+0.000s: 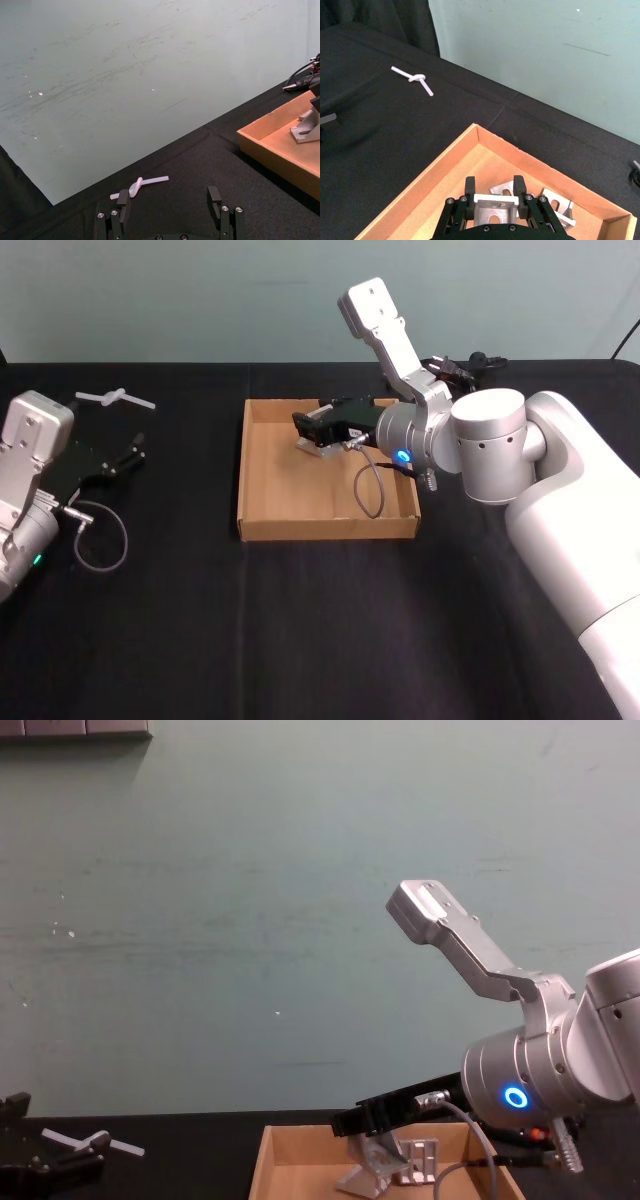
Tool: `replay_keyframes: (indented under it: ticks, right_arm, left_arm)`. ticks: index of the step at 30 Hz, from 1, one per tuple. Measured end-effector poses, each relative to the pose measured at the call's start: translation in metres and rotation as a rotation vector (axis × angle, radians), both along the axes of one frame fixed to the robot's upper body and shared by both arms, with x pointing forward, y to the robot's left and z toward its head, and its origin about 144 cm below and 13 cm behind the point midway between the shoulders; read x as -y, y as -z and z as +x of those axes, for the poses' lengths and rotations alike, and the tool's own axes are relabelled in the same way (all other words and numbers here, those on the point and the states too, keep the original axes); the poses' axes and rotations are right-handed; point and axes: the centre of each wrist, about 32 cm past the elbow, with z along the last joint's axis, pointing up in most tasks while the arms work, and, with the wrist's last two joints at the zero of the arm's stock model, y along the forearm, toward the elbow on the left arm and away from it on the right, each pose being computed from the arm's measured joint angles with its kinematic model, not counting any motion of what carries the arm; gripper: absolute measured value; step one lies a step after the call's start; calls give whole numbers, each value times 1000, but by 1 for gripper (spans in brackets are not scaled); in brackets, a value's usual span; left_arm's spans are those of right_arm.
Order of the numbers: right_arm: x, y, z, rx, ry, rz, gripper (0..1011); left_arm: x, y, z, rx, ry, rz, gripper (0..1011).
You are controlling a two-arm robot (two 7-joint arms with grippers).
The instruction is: Use one hand to pick up the angle iron from the table and place it into the box.
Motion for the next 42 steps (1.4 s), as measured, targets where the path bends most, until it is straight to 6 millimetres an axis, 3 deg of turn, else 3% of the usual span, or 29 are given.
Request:
replay_keyframes:
  ticks: [3,14,21,42]
  right_arm:
    - [0,0,0,1,0,0,476]
    - [0,0,0,1,0,-1,835]
    - [0,0,0,1,0,-2,994]
    - [1,1,-3,8,-2,0,1004]
  left_arm:
    - [0,0,0,0,0,0,1005]
    - [0,0,0,0,0,0,1005]
    - [0,0,0,0,0,0,1005]
    - [0,0,0,0,0,0,1005]
